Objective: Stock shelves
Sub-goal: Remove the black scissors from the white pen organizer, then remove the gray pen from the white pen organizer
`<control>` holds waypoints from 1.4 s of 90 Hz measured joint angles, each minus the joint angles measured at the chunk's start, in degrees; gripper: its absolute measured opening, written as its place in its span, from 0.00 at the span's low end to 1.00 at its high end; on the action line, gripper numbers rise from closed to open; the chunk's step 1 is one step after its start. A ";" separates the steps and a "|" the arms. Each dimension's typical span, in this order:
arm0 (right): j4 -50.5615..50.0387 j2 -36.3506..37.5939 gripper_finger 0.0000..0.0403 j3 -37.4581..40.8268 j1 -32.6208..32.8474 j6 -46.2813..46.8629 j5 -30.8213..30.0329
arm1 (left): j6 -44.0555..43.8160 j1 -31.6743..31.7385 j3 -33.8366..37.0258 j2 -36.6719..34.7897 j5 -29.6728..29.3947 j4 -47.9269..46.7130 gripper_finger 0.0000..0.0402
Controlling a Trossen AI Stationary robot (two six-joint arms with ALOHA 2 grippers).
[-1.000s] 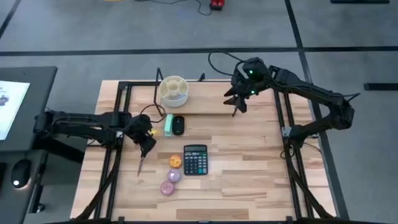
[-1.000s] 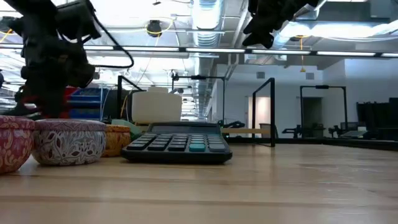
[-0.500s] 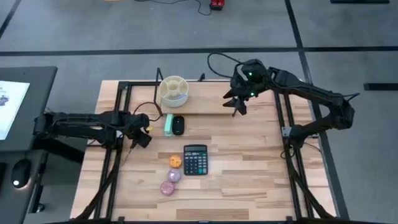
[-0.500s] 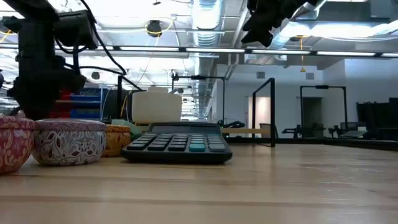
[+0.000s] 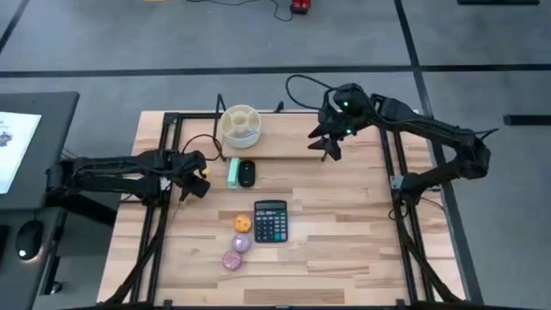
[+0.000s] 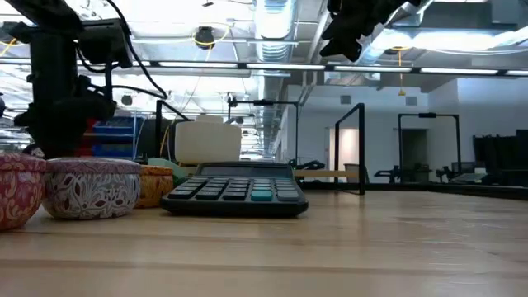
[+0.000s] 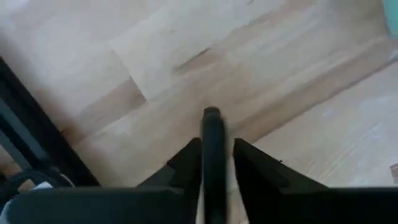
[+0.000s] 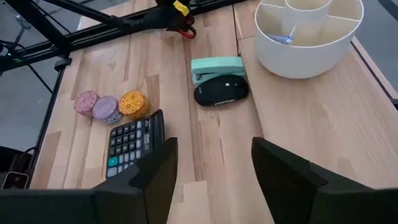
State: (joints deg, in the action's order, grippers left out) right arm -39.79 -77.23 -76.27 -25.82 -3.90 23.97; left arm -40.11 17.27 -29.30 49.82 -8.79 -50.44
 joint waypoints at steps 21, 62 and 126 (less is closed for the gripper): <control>-0.01 0.00 0.48 0.00 -0.02 -0.01 -0.01 | 5.67 3.65 -4.68 0.00 -3.57 -1.91 0.42; 0.19 0.00 0.48 0.00 -0.02 -0.48 -0.02 | 14.27 4.13 -19.08 0.00 -5.93 -4.53 0.41; 23.63 0.00 0.48 0.00 -0.20 -0.62 -0.03 | 22.45 -7.49 -28.28 7.04 -15.71 11.03 0.41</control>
State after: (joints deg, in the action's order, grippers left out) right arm -16.16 -77.23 -76.27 -26.02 -4.53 23.93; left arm -17.66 9.78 -57.58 56.87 -24.50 -39.41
